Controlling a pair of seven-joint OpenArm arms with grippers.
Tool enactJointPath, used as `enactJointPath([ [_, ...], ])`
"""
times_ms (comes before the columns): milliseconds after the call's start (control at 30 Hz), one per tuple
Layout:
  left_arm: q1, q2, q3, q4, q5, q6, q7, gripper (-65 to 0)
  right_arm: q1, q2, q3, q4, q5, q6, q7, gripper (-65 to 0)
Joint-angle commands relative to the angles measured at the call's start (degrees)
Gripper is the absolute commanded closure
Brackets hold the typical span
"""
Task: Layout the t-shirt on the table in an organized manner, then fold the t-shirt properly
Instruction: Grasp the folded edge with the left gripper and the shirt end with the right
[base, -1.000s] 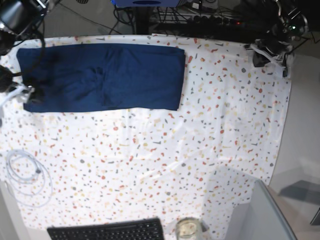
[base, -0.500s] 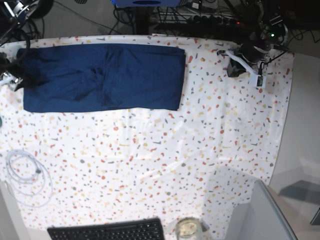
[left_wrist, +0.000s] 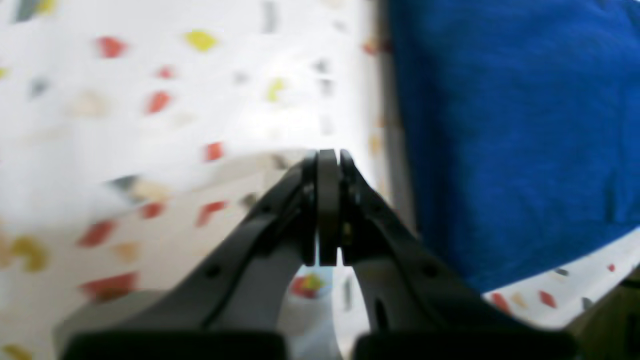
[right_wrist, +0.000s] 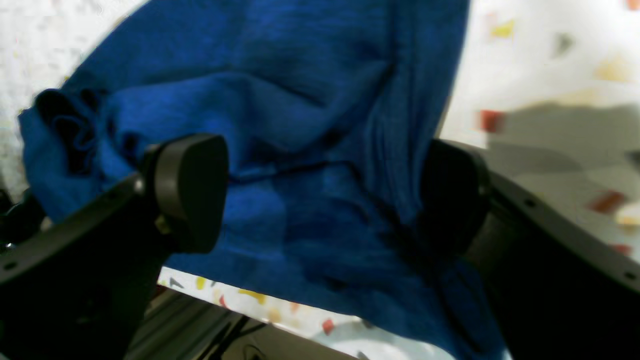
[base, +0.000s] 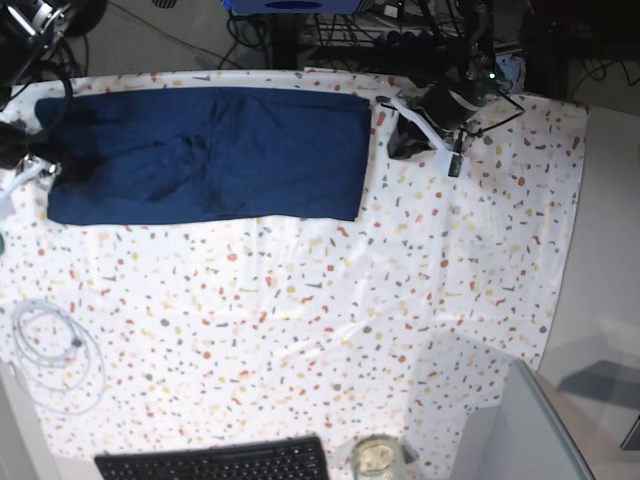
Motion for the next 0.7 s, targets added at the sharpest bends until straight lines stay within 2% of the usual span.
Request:
enactJointPath([
  [0,0.0,0.6,0.4,0.1,-0.2,-0.2,0.1,0.0,0.0,-0.5,-0.4,-0.2,-0.6,0.3,-3.0,-55.1],
  [200,-2.1,2.1,3.1,-2.0,-0.2,0.2,0.1,0.0,-0.9,-2.4,-0.6,2.9,1.0,0.3,-4.9,-55.1],
  [367,-2.1,1.8,7.5,-2.2,-0.2,5.7,-1.3,0.0,-1.1,-2.4,-0.6,3.5,3.0,0.3,-5.8,-54.9],
  [533,-2.1,1.7,10.9,-2.2,-0.2,7.4,-2.4,0.0,-1.1,-2.3,-0.6,3.3,3.0,0.3,-4.7,-54.5],
  [667,-2.1,1.7,11.2,-2.2,-0.2,7.4,-2.4,0.0,-1.1,-2.4,-0.7,3.2,3.0,0.3,-3.4,-44.4],
])
